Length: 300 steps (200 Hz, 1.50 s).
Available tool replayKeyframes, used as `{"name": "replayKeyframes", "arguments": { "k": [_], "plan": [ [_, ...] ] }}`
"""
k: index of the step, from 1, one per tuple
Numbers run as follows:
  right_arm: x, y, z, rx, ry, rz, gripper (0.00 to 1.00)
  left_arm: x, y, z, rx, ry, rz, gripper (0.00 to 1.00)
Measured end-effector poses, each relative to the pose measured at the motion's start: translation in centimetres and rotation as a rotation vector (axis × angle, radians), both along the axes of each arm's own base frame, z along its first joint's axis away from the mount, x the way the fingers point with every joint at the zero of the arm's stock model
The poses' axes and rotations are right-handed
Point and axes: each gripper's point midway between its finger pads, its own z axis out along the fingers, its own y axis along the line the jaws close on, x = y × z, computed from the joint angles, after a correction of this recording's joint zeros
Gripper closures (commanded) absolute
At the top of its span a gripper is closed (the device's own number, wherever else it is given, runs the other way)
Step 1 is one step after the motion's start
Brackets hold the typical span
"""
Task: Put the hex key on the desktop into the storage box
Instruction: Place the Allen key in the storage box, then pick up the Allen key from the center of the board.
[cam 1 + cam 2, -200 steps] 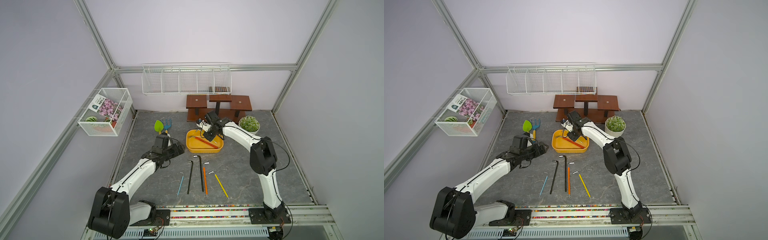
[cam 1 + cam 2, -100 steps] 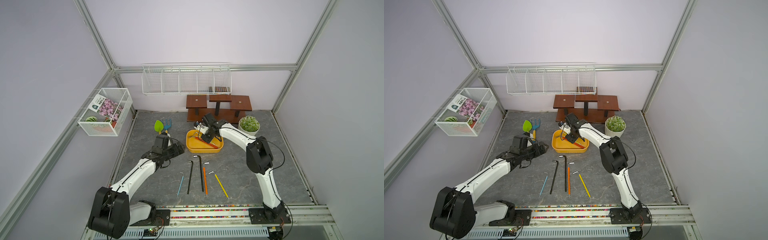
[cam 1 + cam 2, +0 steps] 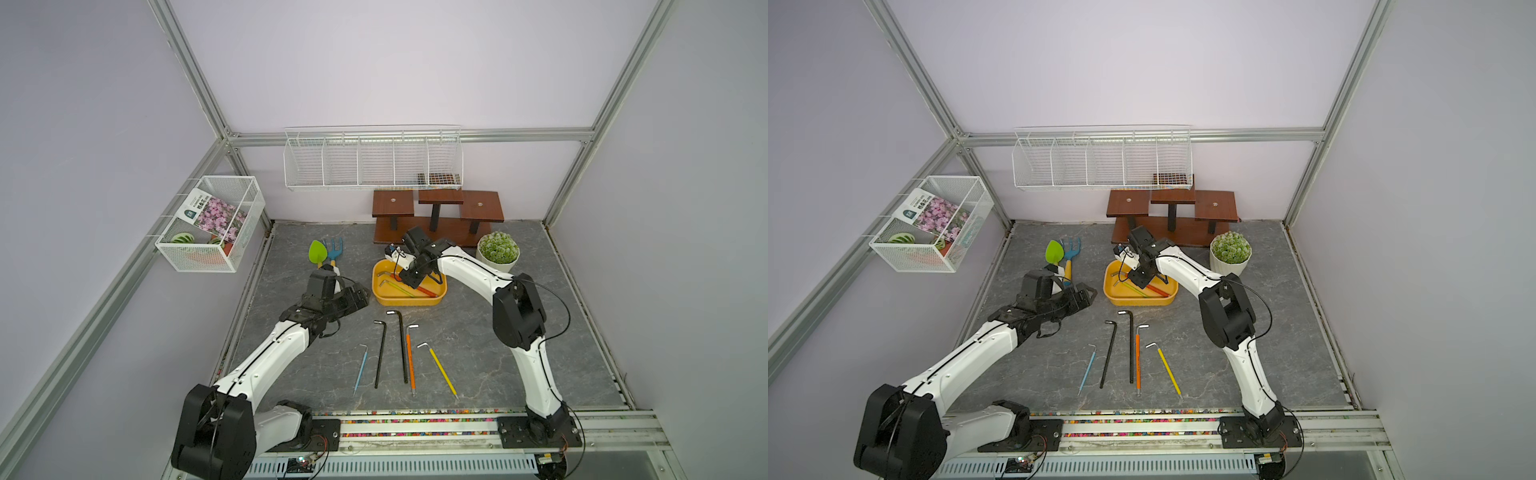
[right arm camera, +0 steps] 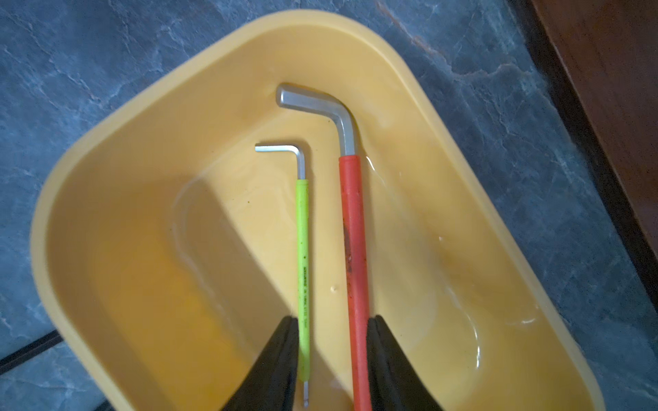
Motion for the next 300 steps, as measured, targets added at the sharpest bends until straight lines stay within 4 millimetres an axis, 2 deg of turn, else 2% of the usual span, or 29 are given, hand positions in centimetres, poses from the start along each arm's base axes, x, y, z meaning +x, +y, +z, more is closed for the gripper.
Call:
{"name": "replayKeyframes", "arguments": {
  "k": [24,84,120,157,185,237,262,266,271,300],
  "plan": [
    [-1.0,-0.5,1.0,-0.002,-0.01,-0.021,0.6,-0.2,-0.2,0.2,-0.003,-0.002,-0.004,0.06],
    [-3.9,-2.3,7.4,0.139,-0.091,-0.141,0.55,-0.5,-0.9,0.2,-0.012,0.002,-0.023,0.06],
    [-7.6,-2.9,9.4,0.259,-0.079,-0.128,0.5,-0.6,-1.1,0.2,-0.007,-0.002,-0.039,0.05],
    [-11.5,-3.4,9.3,0.32,-0.062,-0.116,0.41,-0.7,-1.4,-0.2,-0.005,0.008,-0.057,0.05],
    [-13.8,-5.0,8.9,0.369,-0.048,-0.173,0.33,-1.1,-2.0,-0.4,-0.001,0.01,-0.081,0.06],
    [-15.8,-6.7,9.1,0.432,0.002,-0.284,0.27,-1.3,-2.3,-0.4,0.013,0.002,-0.101,0.06],
    [-17.0,-7.7,7.1,0.416,0.051,-0.337,0.21,-1.3,-2.2,-0.6,0.029,0.0,-0.111,0.06],
    [-17.3,-7.9,6.6,0.409,0.06,-0.347,0.08,-1.4,-2.2,-0.6,0.031,0.0,-0.113,0.06],
    [-17.6,-8.2,6.0,0.4,0.07,-0.357,0.04,-1.4,-2.2,-0.7,0.034,0.0,-0.116,0.06],
    [-19.0,-9.6,3.0,0.346,0.112,-0.42,0.01,-1.4,-2.2,-0.7,0.041,-0.004,-0.123,0.06]
  ]
}}
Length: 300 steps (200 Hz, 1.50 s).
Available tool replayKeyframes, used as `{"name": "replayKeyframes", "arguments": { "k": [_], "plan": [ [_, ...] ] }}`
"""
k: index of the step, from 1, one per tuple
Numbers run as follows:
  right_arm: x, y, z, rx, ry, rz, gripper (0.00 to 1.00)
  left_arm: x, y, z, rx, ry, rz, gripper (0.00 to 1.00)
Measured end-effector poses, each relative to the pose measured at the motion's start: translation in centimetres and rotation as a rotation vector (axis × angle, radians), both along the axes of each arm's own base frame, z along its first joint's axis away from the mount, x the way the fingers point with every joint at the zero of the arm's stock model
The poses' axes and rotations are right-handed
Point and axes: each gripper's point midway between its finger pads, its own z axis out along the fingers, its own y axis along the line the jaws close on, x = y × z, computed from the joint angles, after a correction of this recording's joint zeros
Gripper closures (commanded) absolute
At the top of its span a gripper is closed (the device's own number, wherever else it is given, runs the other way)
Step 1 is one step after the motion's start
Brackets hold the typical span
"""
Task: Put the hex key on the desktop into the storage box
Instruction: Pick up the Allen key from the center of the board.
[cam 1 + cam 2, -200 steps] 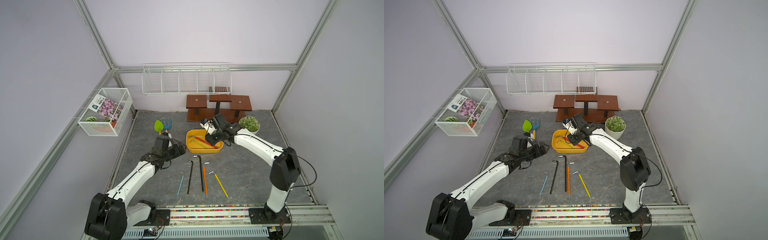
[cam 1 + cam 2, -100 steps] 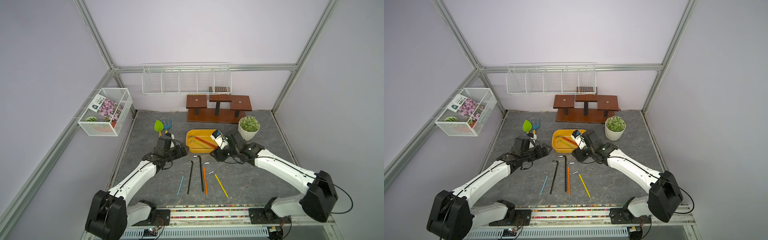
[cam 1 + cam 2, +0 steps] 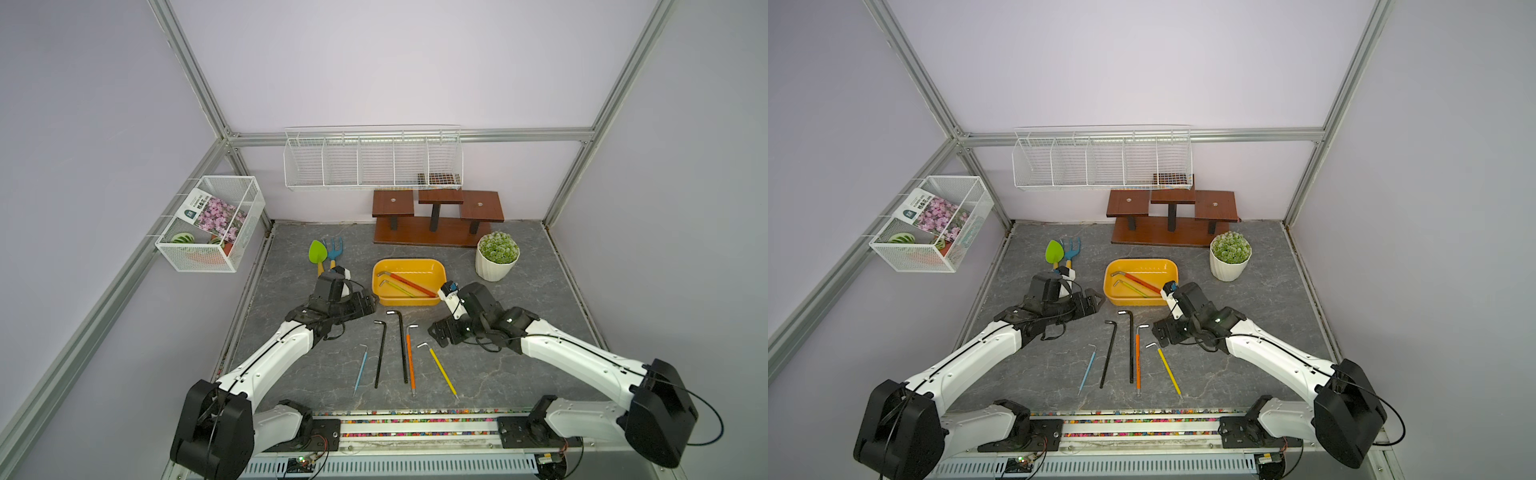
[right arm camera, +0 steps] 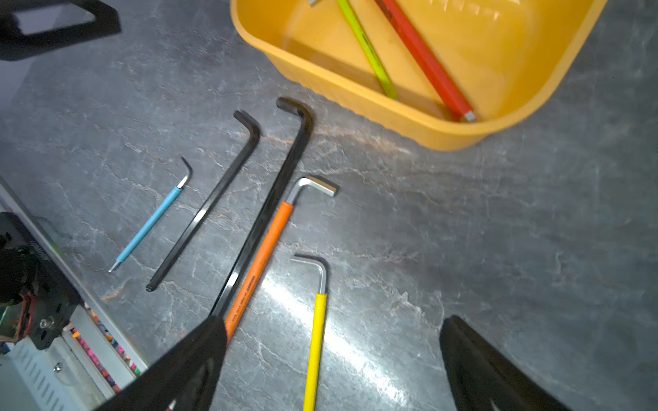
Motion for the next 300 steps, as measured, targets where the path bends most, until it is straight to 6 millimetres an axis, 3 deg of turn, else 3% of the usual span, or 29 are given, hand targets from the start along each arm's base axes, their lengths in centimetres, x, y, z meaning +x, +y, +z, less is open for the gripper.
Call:
{"name": "replayKeyframes", "arguments": {
  "k": [45,111,181,235,300],
  "plan": [
    [-1.5,-1.3,-3.0,-0.056,0.056,-0.061,0.02,-0.2,0.1,-0.3,0.003,0.006,-0.001,0.06],
    [-2.4,-0.7,-4.3,-0.142,0.06,-0.068,0.07,-1.4,0.8,-2.8,0.041,0.05,-0.006,0.06],
    [-3.4,0.5,-6.5,-0.221,0.116,-0.071,0.13,-1.6,0.9,-3.1,0.047,0.055,-0.004,0.06],
    [-3.3,0.9,-7.0,-0.236,0.139,-0.087,0.16,-1.7,1.0,-3.5,0.05,0.057,0.0,0.06],
    [-4.2,1.0,-8.2,-0.289,0.17,-0.073,0.28,-1.7,1.0,-3.9,0.052,0.068,0.002,0.06]
  ]
}}
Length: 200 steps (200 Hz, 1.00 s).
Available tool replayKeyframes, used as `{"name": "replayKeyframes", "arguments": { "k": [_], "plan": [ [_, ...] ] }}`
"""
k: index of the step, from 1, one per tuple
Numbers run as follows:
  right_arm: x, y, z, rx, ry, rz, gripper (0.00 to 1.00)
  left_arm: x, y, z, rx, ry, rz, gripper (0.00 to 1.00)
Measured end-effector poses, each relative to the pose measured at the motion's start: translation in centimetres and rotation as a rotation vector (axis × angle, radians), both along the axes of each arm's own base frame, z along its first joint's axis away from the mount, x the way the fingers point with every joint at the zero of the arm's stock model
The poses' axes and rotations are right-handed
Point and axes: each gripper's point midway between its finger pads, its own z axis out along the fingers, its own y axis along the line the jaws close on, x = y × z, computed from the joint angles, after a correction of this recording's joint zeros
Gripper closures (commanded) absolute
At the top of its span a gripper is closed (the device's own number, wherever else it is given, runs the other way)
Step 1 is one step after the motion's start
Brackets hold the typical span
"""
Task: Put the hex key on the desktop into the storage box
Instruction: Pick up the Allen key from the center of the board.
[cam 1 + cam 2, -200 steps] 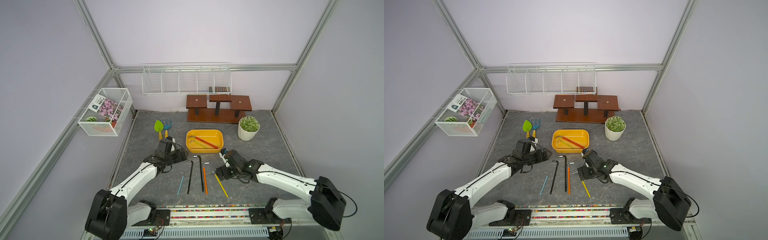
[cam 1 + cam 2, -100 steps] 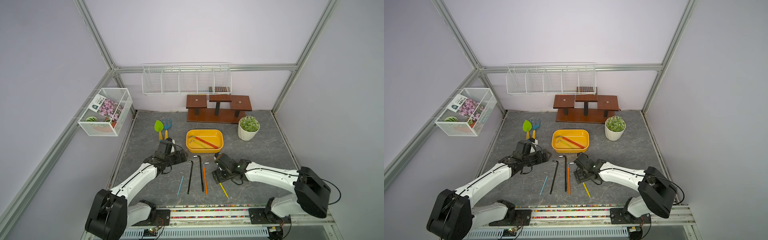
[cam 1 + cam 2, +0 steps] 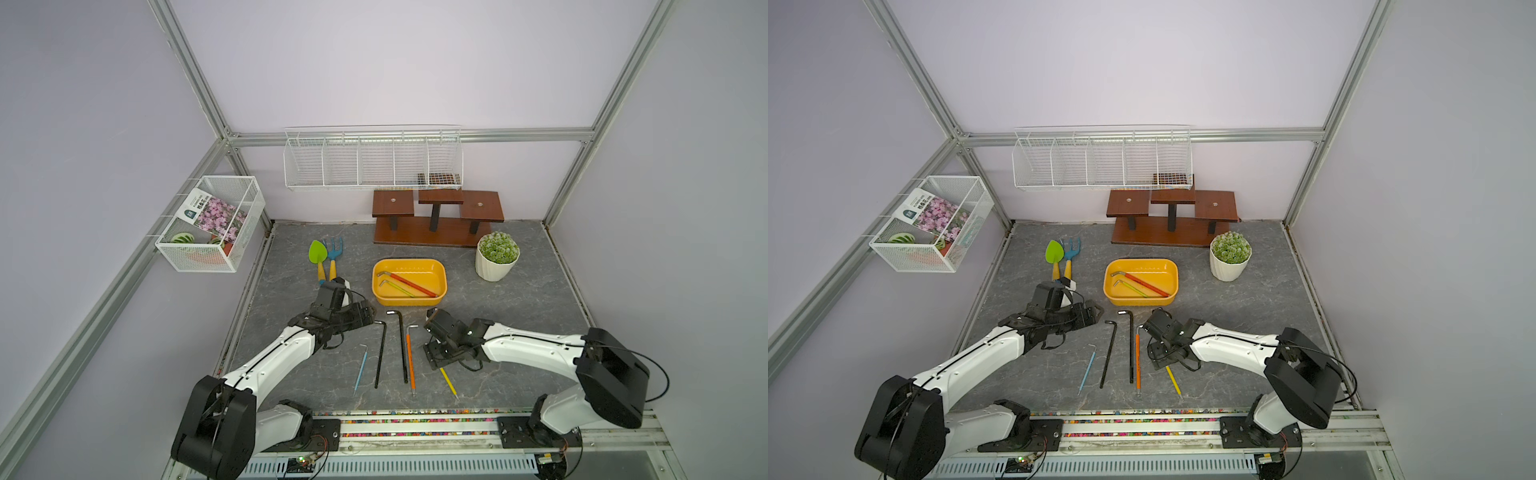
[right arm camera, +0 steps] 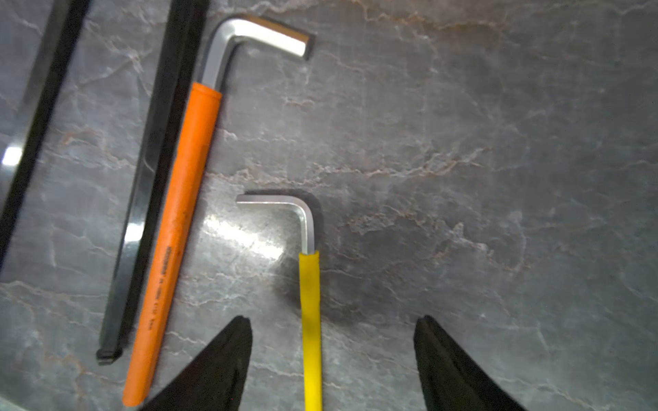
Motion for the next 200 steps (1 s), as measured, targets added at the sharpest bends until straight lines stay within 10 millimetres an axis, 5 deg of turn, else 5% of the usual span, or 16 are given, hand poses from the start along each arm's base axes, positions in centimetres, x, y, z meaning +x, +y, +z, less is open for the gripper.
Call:
{"name": "replayKeyframes", "arguments": {
  "k": [48,117,200],
  "plan": [
    [-0.7,0.6,-1.4,-0.066,0.027,0.037,0.37,0.0,0.0,-0.1,0.0,0.002,0.002,0.06],
    [-0.1,1.5,-1.5,-0.106,0.006,0.044,0.69,0.0,0.1,-0.5,0.006,0.015,0.006,0.06],
    [0.2,0.0,-1.3,-0.195,-0.017,0.05,0.89,-0.1,0.1,-0.8,0.003,0.032,0.016,0.06]
  ]
}}
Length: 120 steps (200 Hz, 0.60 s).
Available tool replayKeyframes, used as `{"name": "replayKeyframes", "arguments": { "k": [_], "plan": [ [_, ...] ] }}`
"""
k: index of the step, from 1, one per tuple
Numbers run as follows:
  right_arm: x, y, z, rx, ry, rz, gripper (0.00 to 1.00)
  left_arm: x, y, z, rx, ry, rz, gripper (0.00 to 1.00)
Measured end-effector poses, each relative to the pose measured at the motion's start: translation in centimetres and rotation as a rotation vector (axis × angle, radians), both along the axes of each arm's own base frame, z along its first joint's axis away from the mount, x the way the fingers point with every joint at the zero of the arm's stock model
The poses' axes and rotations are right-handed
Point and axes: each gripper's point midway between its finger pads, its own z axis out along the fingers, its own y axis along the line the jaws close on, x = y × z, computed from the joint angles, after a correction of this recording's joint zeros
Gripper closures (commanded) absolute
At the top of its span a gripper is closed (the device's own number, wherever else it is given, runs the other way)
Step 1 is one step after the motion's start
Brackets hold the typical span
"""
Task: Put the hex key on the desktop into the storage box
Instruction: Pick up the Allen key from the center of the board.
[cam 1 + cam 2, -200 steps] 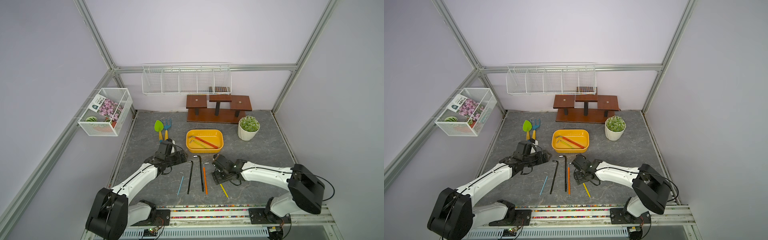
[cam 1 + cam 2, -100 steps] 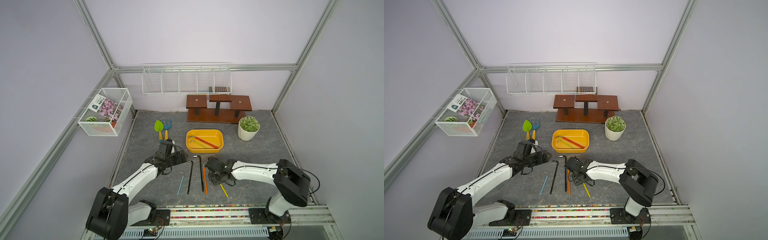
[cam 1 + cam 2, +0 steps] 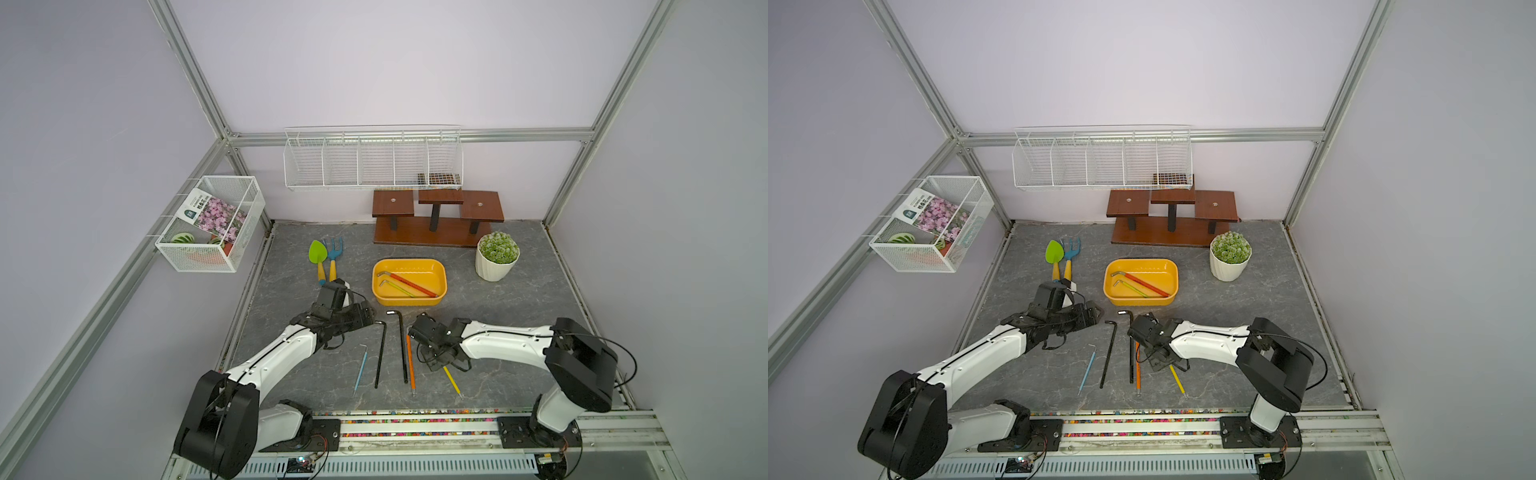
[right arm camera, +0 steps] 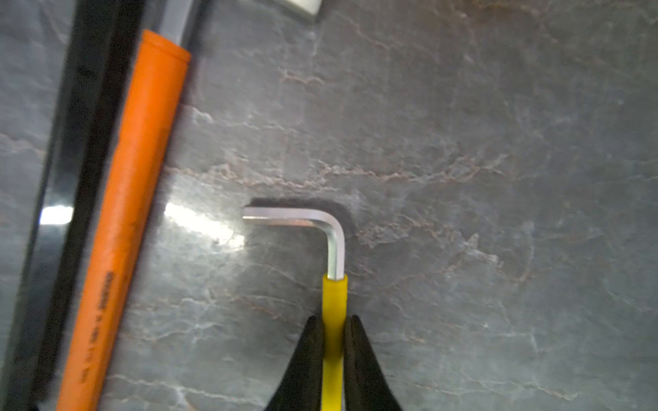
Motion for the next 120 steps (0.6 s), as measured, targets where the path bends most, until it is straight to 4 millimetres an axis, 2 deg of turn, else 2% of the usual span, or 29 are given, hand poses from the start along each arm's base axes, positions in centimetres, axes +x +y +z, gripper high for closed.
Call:
{"name": "replayKeyframes", "arguments": {
  "k": [57,120],
  "plan": [
    [1.1,0.2,1.8,-0.022,-0.05,0.022,0.92,0.0,0.0,0.4,-0.006,-0.011,0.001,0.06],
    [2.8,1.0,5.7,0.029,-0.141,0.065,0.92,-0.1,-0.1,0.7,-0.015,-0.014,-0.005,0.06]
  ]
}}
